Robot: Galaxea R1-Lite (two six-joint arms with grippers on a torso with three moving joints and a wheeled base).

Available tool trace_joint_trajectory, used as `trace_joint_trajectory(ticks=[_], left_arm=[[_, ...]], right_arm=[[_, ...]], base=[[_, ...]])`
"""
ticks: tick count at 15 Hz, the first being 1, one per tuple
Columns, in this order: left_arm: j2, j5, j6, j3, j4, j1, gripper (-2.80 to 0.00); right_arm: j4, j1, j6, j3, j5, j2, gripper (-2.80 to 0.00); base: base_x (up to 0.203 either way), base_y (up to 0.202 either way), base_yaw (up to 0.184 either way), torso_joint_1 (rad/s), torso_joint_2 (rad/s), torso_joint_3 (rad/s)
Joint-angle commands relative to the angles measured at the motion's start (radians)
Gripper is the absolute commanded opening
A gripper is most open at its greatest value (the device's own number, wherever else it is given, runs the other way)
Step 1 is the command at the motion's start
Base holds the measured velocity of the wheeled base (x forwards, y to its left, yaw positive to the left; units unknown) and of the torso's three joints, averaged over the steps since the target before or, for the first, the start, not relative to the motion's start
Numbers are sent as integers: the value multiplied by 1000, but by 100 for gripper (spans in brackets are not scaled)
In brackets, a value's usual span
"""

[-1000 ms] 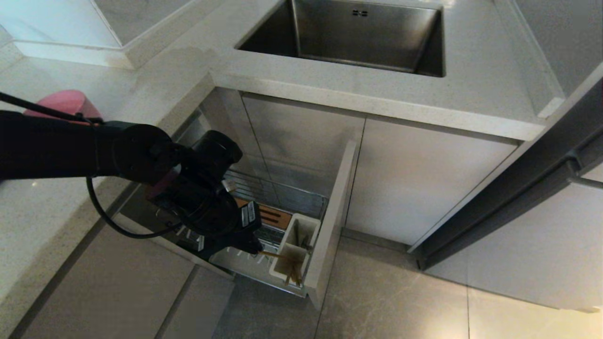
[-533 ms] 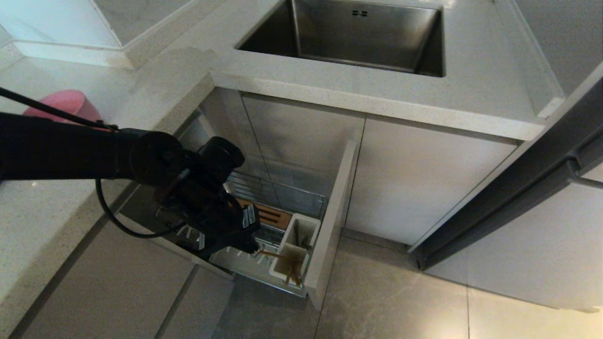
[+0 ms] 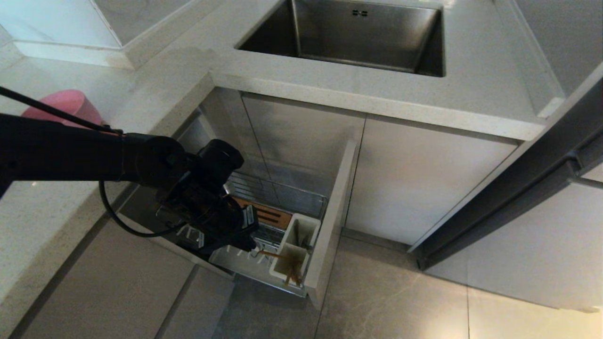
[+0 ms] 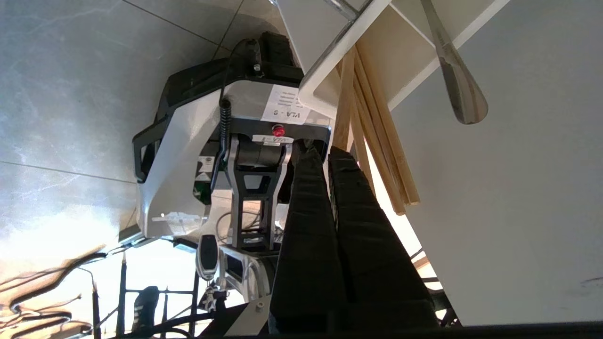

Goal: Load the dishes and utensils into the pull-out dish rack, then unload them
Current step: Close the cupboard

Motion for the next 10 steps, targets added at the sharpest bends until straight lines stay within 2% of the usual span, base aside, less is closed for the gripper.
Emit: trace_joint_trajectory(ticks=[1, 8, 9, 10], left_arm=[[0, -3, -7, -1, 3, 0, 0], [-6, -4, -10, 17, -42, 0, 0], [-6, -4, -10, 18, -43, 0, -280], [-5, -4, -12, 17, -43, 0, -280]], right_arm=[[0, 0, 0, 0, 0, -1, -280], [0, 0, 0, 0, 0, -1, -280], [0, 0, 0, 0, 0, -1, -280], [0, 0, 0, 0, 0, -1, -280]], base=[[0, 0, 0, 0, 0, 0], [0, 0, 0, 0, 0, 0], [0, 0, 0, 0, 0, 0], [0, 0, 0, 0, 0, 0]])
